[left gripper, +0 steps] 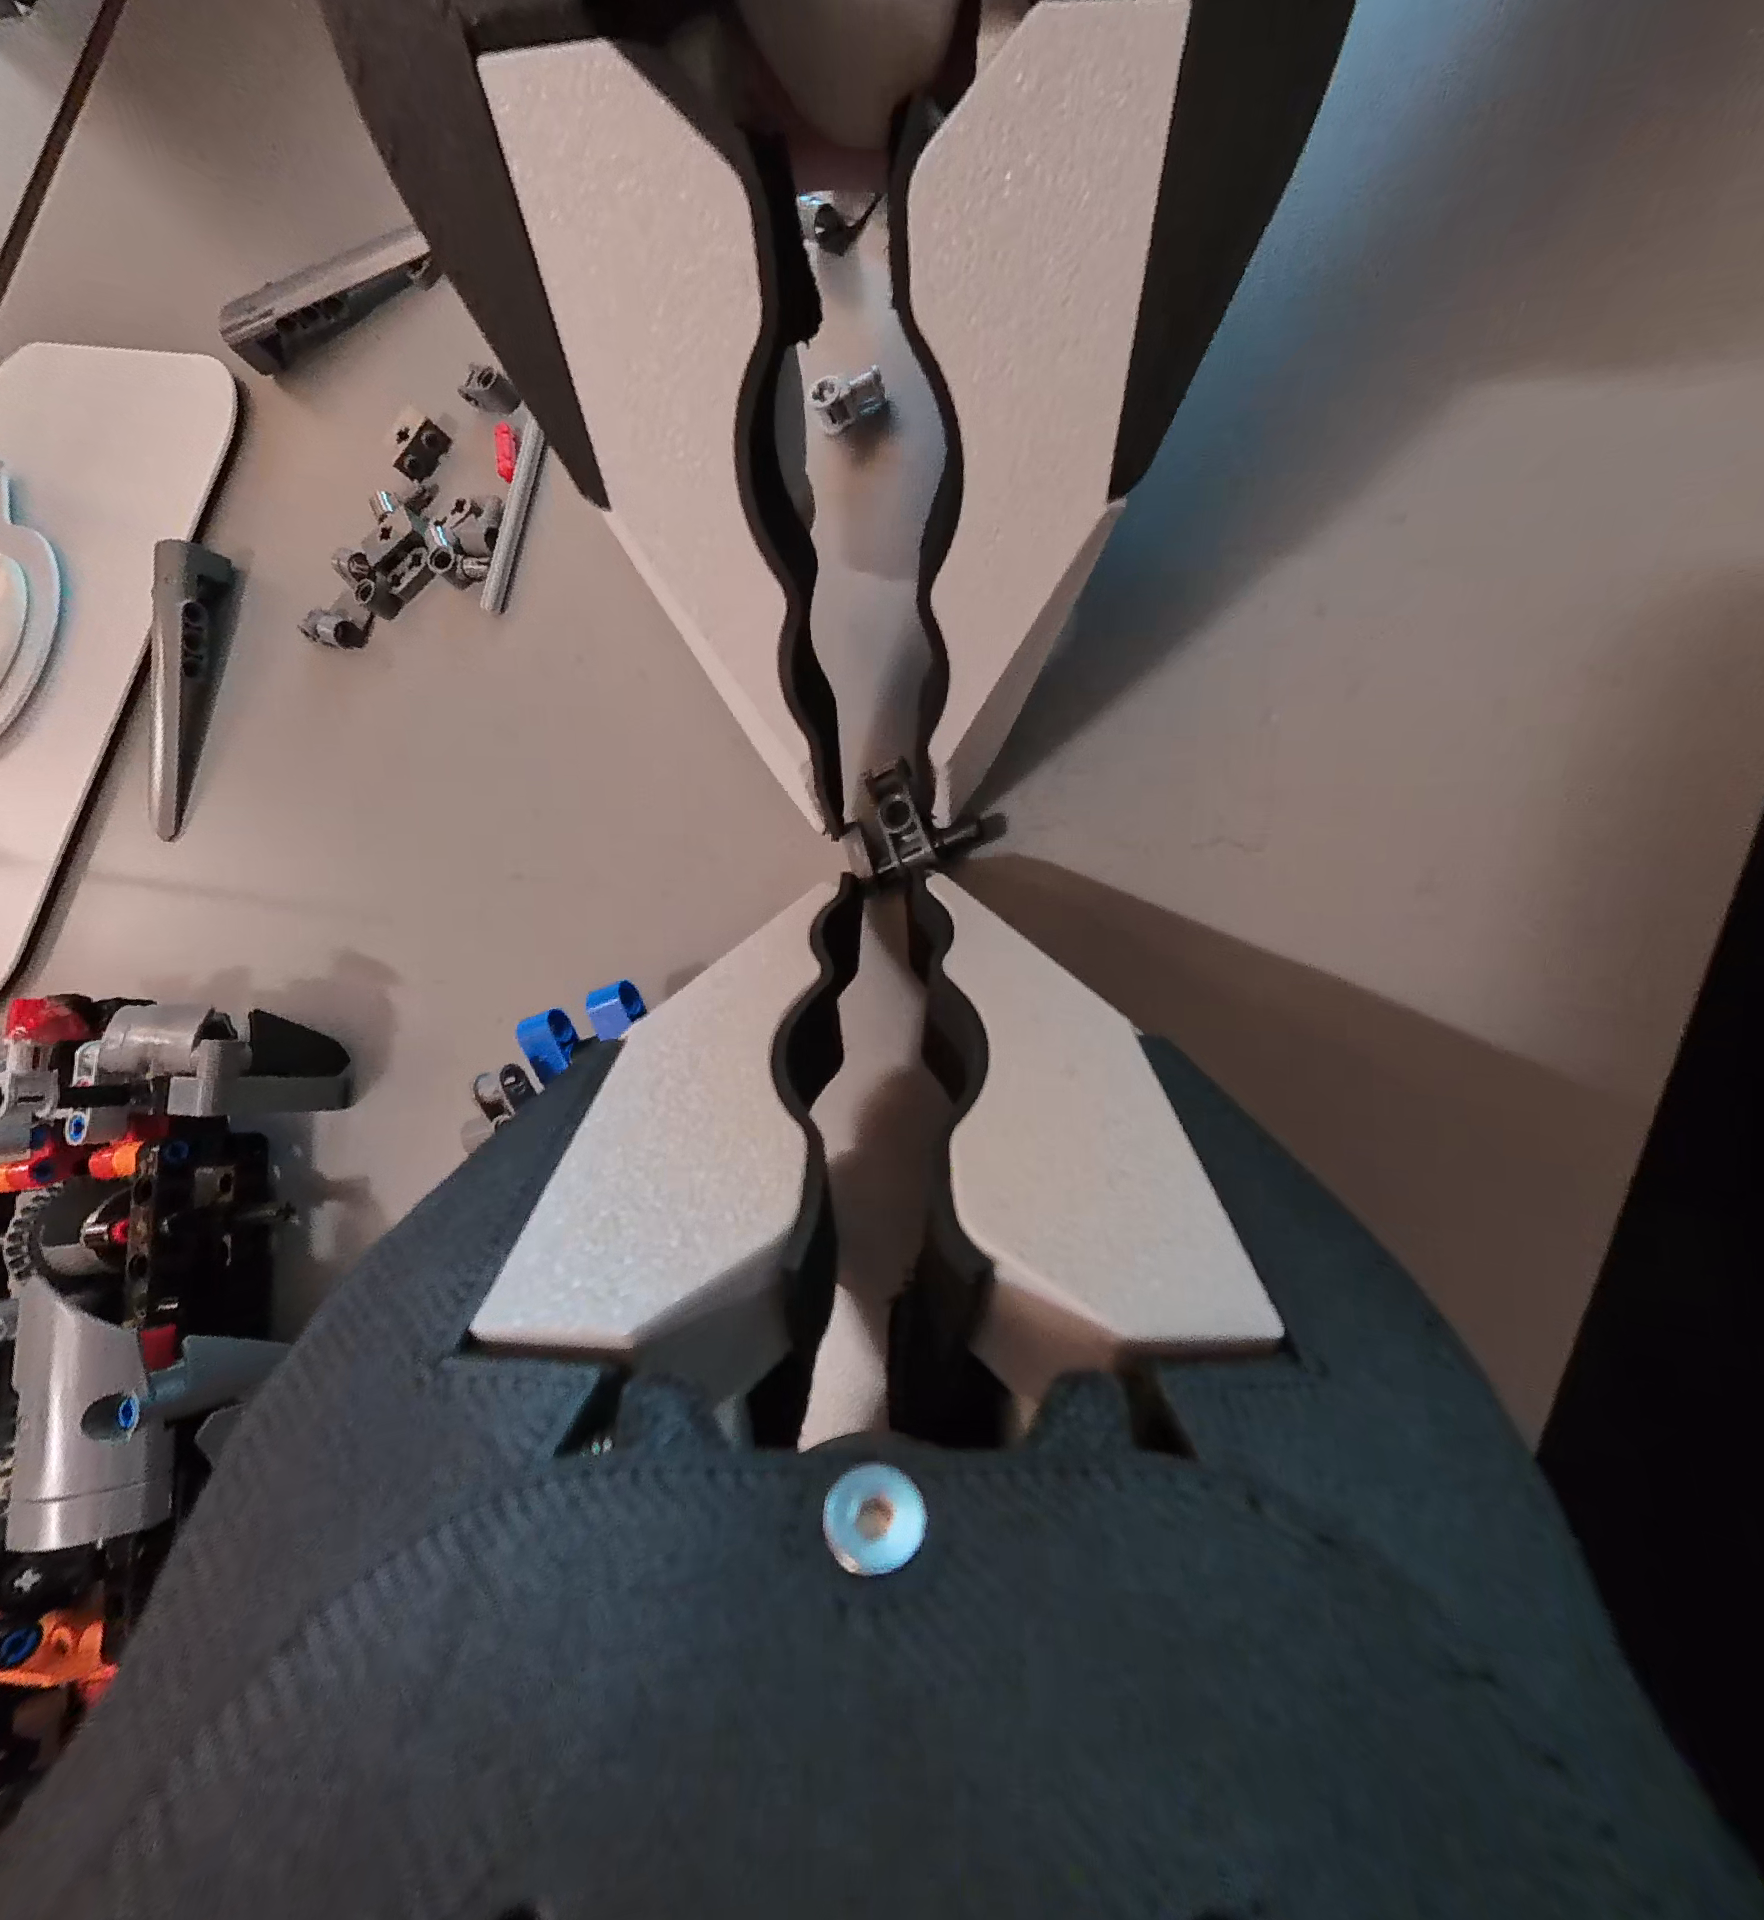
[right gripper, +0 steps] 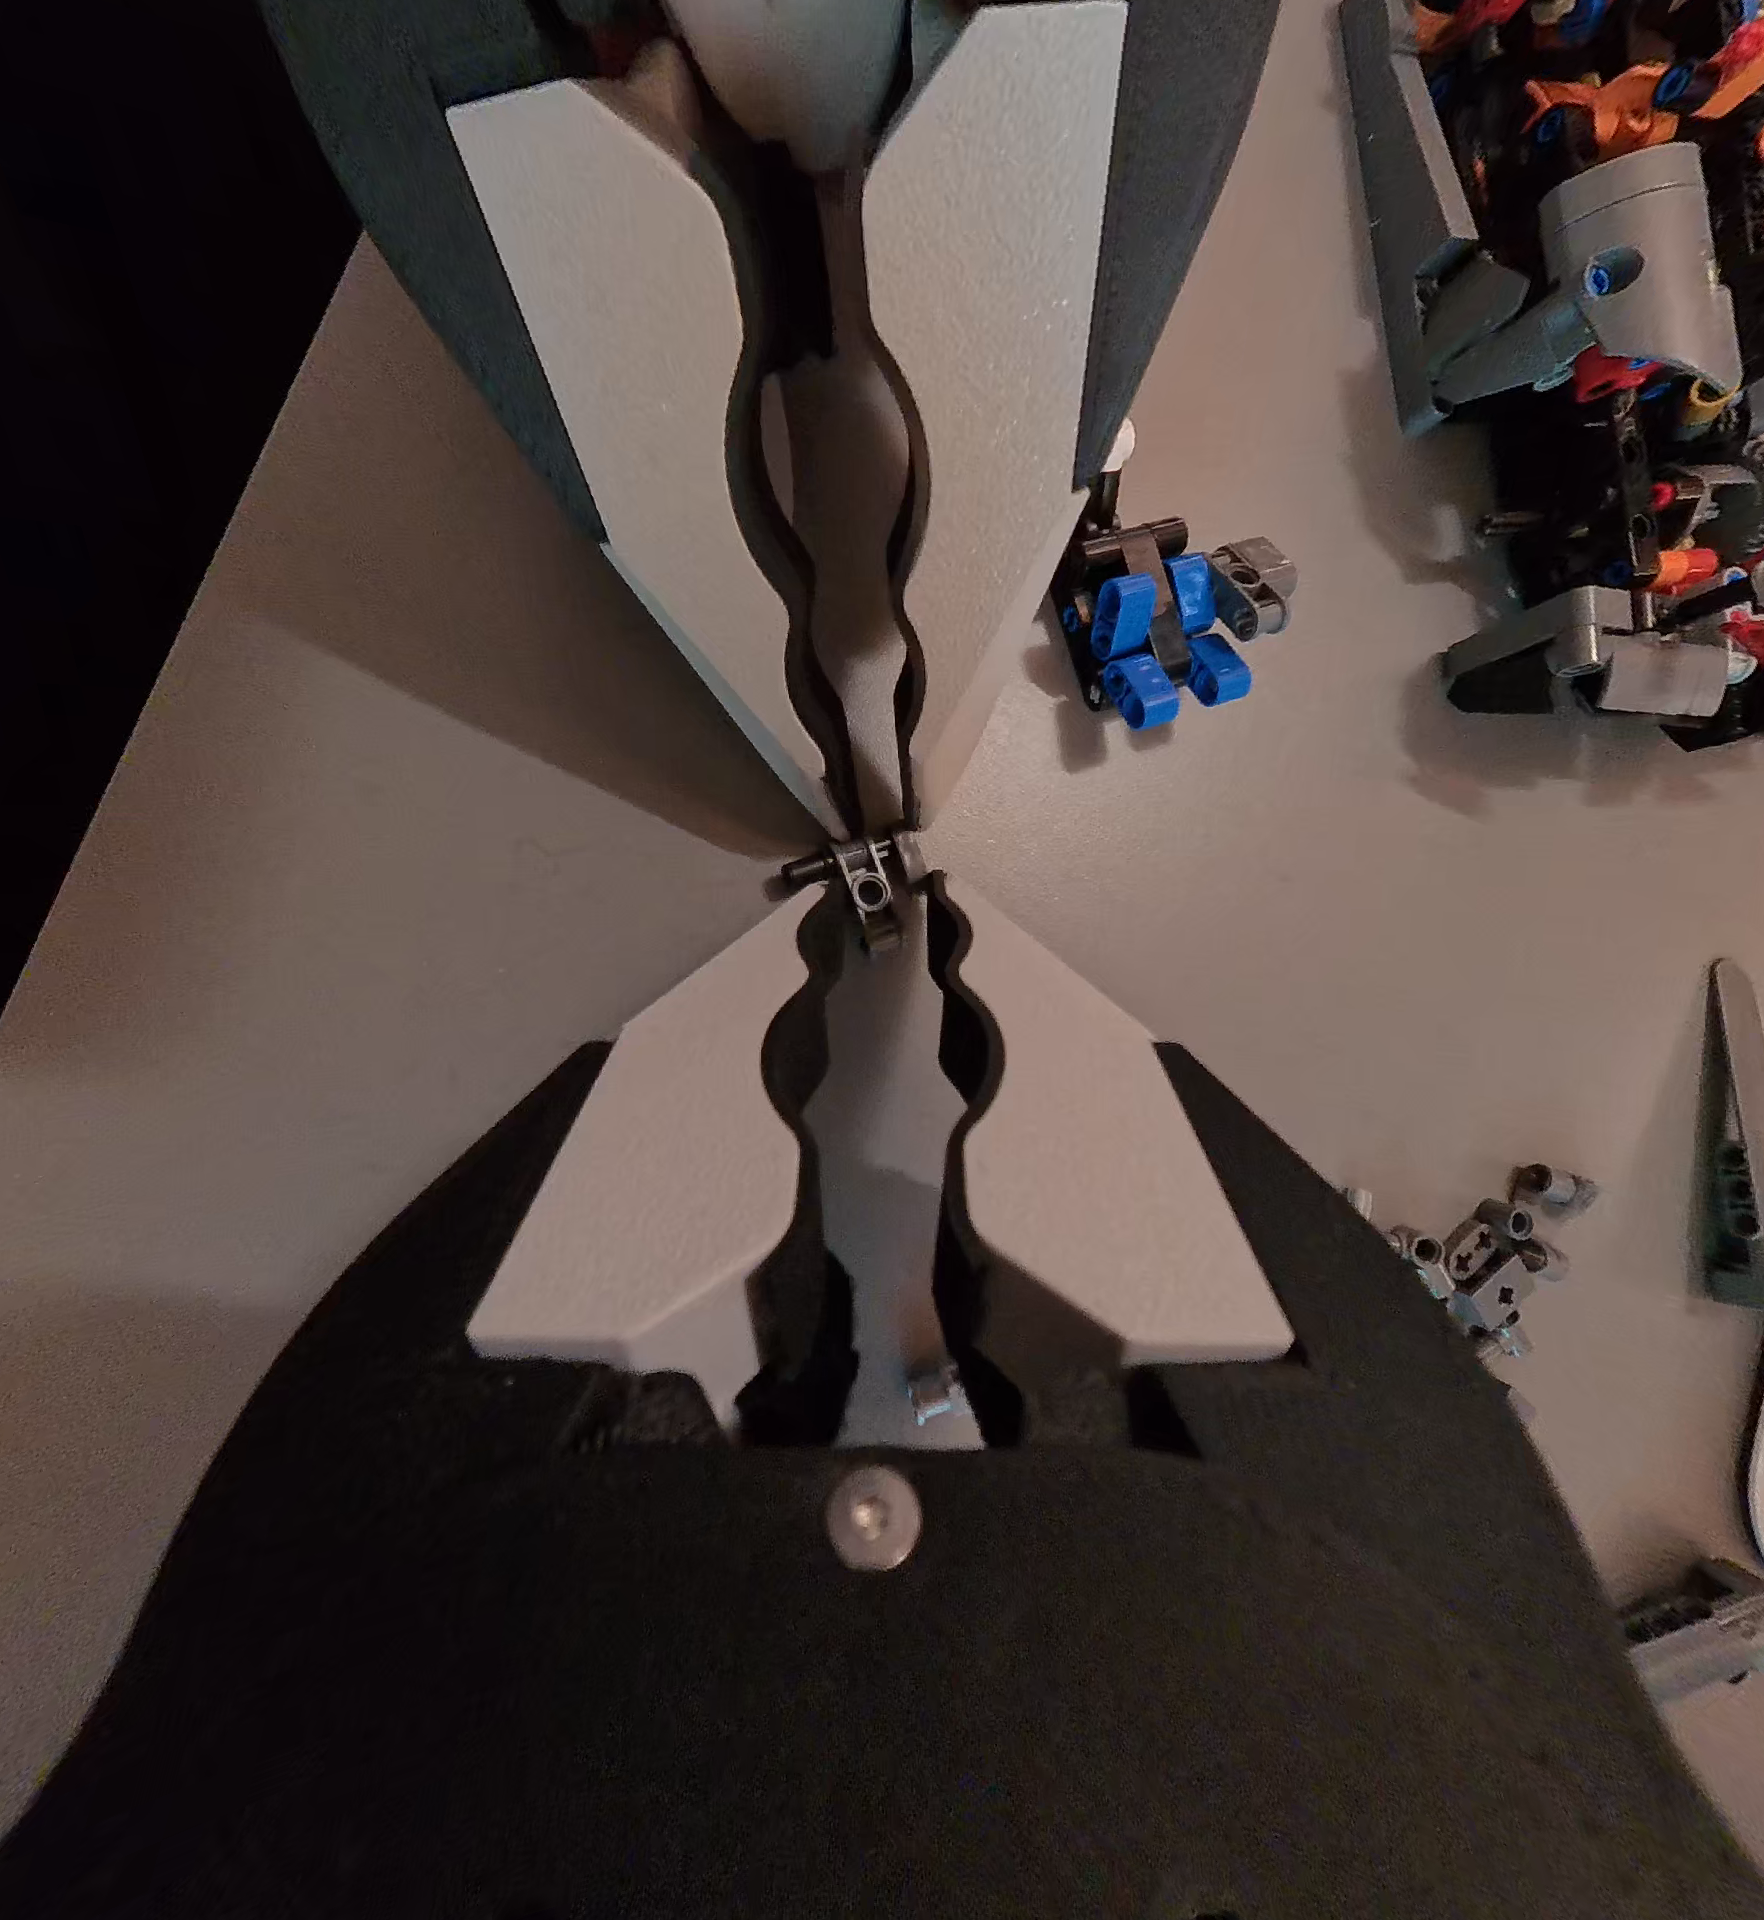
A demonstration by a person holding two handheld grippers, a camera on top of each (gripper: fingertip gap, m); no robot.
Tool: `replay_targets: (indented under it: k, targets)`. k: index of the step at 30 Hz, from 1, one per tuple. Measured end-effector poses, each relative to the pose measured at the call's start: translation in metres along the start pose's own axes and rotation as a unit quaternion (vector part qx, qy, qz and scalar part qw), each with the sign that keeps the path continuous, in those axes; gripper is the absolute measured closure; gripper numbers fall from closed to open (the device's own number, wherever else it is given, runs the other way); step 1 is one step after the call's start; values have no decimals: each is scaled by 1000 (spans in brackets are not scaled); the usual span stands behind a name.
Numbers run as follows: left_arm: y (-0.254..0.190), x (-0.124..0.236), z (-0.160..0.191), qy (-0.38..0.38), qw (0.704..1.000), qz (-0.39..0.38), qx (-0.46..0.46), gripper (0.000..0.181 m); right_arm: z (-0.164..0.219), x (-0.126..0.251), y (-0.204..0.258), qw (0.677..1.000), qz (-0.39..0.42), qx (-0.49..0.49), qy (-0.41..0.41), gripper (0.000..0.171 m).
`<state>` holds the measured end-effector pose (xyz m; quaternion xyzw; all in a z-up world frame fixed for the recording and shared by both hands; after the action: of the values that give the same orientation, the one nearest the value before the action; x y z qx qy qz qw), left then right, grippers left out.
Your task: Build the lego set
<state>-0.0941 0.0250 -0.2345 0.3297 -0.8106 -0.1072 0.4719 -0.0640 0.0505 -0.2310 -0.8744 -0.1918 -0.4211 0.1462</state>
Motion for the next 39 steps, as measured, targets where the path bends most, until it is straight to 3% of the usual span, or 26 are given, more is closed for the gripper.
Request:
replay_targets:
  k: [1,20,35,39]
  targets:
    - [0,0,0,0,1000,0,2,175,0,0,0,1000,-1,1,0,159]
    - [-2,0,-1,-9,1000,3,17,179,1,0,0,1000,-2,2,-1,163]
    - [-4,6,1,-29,999,-5,25,169,-2,-2,0,1000,3,-20,-3,162]
    - [-3,3,4,-26,999,-6,22,174,-2,0,-2,1000,-5,-30,-8,144]
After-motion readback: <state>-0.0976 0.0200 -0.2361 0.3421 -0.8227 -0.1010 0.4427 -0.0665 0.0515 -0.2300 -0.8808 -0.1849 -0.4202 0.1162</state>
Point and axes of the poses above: each gripper's, where its closed fingertips meet, x back along the fingers, z out of its underside, y = z × x across the jaws, the point moved 3 cm from there along x, back along the fingers, and after that the axes turned 14 degrees about -x, right-handed, at the moved point
